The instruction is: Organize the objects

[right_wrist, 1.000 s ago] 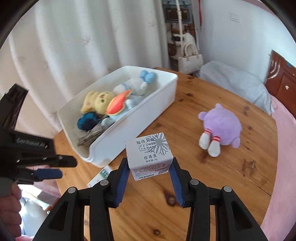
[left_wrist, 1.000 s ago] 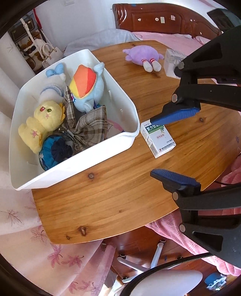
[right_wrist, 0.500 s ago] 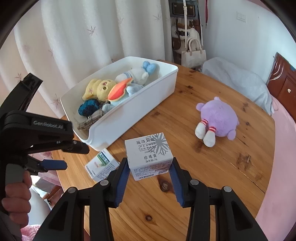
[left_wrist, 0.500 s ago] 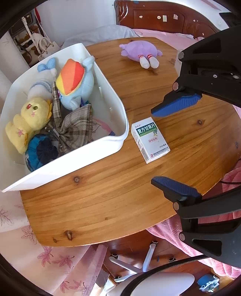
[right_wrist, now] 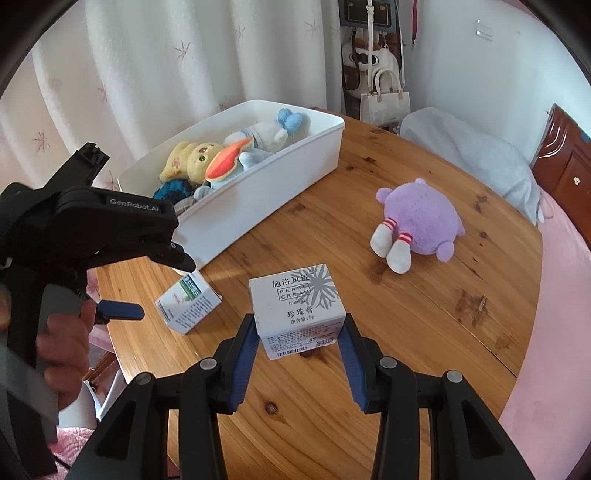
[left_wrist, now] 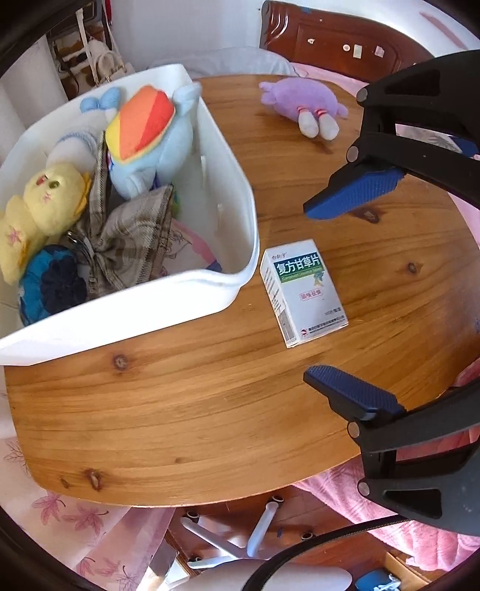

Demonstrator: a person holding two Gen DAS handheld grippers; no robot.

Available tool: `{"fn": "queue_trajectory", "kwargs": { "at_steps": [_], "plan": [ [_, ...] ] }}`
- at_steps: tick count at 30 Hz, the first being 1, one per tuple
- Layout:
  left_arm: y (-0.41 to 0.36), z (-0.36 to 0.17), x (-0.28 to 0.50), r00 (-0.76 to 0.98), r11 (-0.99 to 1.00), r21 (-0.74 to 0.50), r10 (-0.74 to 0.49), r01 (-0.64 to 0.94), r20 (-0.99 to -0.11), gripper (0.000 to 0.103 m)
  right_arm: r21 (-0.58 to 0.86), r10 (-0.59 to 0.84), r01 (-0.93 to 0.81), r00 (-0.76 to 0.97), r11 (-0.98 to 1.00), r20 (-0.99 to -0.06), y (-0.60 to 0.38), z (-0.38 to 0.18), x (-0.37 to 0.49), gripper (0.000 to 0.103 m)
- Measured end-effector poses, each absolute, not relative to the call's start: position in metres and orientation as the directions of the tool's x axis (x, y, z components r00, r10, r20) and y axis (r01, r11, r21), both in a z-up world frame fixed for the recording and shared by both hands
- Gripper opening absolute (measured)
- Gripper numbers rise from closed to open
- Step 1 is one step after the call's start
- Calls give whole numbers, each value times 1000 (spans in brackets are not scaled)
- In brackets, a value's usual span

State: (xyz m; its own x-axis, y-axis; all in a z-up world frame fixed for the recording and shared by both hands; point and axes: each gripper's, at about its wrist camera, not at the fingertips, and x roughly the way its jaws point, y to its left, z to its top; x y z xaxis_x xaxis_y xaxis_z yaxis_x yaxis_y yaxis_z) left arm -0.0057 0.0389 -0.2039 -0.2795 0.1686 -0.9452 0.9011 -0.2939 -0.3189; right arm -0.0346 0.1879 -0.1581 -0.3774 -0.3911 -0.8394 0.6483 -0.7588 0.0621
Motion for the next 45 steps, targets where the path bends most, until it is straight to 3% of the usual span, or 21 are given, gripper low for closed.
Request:
{"fn": "queue_trajectory", "kwargs": {
  "at_steps": [14, 20, 23, 36, 40, 45],
  "plan": [
    [35, -220, -11, -196, -295, -241, 176, 924, -965, 84, 49, -367, 624, -391, -780, -844, 203, -161, -35, 44],
    [36, -220, -10, -200, -320, -249, 178, 914, -964, 81, 40, -352, 608, -403, -793, -845, 205, -160, -35, 44],
    [36, -217, -9, -228, -328, -279, 187, 902, -956, 72, 34, -342, 598, -411, -800, -845, 205, -160, -34, 44],
    [29, -215, 11, -231, -377, -305, 229, 875, -946, 71, -2, -317, 604, -422, -797, -849, 180, -157, -20, 44],
    [21, -209, 24, -245, -404, -333, 253, 852, -936, 51, -5, -319, 615, -416, -788, -851, 162, -157, -15, 44],
    [6, -210, 38, -230, -440, -348, 301, 827, -926, 49, 12, -329, 619, -402, -785, -855, 141, -161, -10, 44]
  ]
}}
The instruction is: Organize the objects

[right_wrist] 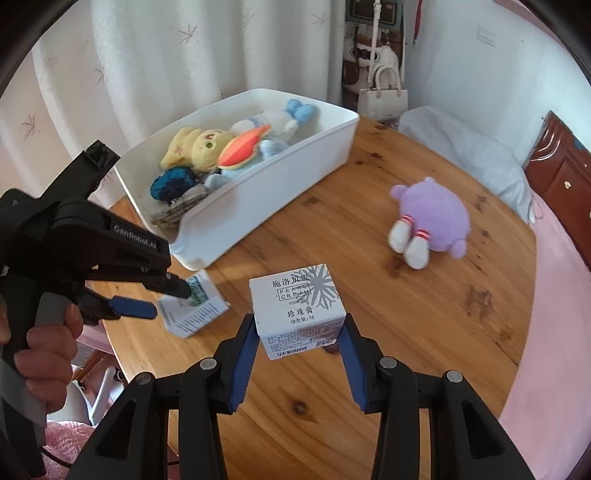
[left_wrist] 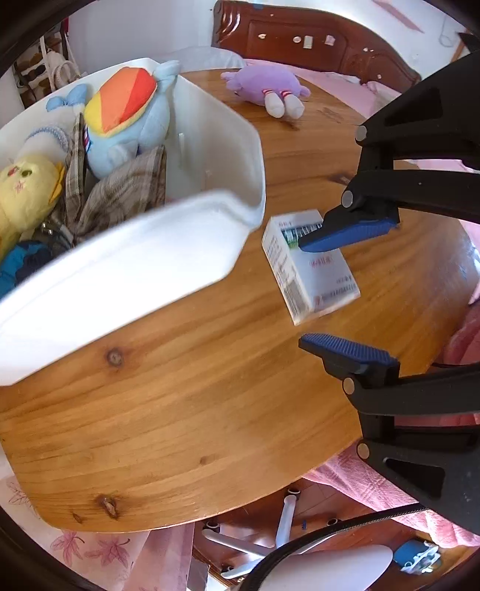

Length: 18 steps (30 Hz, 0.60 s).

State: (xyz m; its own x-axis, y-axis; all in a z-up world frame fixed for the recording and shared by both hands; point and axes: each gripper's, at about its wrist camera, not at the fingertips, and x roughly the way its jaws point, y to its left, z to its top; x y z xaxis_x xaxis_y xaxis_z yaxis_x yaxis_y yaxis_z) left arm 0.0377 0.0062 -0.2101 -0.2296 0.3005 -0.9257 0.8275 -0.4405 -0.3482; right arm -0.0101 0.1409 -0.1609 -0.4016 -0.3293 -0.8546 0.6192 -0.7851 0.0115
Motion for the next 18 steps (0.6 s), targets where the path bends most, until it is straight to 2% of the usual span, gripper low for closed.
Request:
{"fn": "queue_trajectory", "kwargs": {
  "at_steps": [8, 18],
  "plan": [
    [-20, -204, 50, -140, -612, -349, 363, 710, -921, 46, 21, -315, 582, -409, -813, -857, 115, -160, -13, 44],
    [-61, -162, 49, -146, -773, -314, 281, 551, -948, 46, 31, -328, 547, -455, -836, -828, 75, -144, -14, 44]
  ]
}}
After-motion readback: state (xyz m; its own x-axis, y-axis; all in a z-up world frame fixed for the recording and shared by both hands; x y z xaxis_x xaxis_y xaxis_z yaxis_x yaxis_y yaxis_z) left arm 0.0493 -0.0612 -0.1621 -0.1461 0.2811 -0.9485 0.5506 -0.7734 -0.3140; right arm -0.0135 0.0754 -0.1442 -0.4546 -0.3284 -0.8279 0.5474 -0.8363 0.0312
